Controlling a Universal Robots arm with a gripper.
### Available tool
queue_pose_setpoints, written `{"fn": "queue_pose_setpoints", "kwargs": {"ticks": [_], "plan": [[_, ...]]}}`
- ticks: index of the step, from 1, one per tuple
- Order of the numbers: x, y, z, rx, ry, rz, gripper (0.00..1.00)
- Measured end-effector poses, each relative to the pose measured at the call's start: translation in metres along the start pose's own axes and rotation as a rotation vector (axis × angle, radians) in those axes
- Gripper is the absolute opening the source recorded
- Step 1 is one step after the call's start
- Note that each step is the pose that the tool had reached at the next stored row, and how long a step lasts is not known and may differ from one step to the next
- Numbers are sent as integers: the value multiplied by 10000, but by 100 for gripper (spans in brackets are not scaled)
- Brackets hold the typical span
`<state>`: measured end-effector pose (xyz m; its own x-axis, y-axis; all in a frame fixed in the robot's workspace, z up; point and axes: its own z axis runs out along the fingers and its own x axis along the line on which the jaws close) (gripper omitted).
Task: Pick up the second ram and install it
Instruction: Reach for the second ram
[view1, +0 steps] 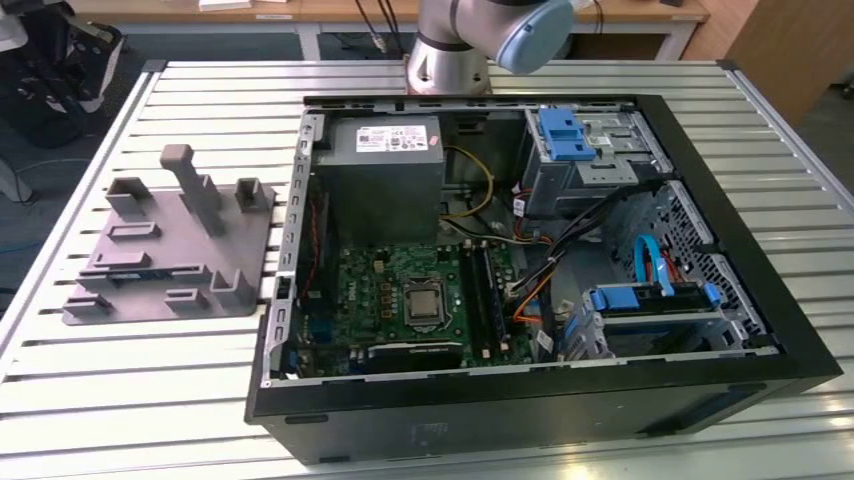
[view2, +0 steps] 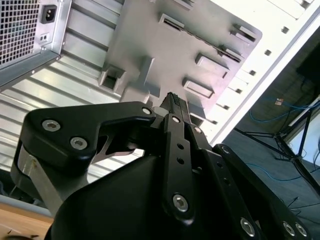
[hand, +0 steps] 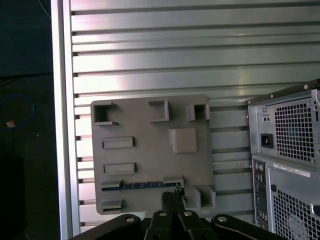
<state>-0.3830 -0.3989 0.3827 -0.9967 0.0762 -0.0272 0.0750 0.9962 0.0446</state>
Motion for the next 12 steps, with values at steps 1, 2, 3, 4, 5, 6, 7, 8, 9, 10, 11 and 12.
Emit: {"fn": "queue_pose_setpoints", "kwargs": {"ticks": [1,2,3,4,5,6,7,8,9,10,11,12], "plan": [[21,-2,1,1,0,0,10],[41,-3,3,0,0,0,10],[63,-5,4,1,1,-1,10],[85,-7,6,1,1,-1,10],[105,-9,8,1,0,0,10],[126,-10,9,1,1,0,10],[146,-12,11,1,1,0,10],[167,-13,13,1,1,1,10],[190,-15,15,0,0,0,10],[219,-17,17,1,0,0,10],[246,-20,19,1,0,1,10],[275,-22,20,1,1,0,10]]}}
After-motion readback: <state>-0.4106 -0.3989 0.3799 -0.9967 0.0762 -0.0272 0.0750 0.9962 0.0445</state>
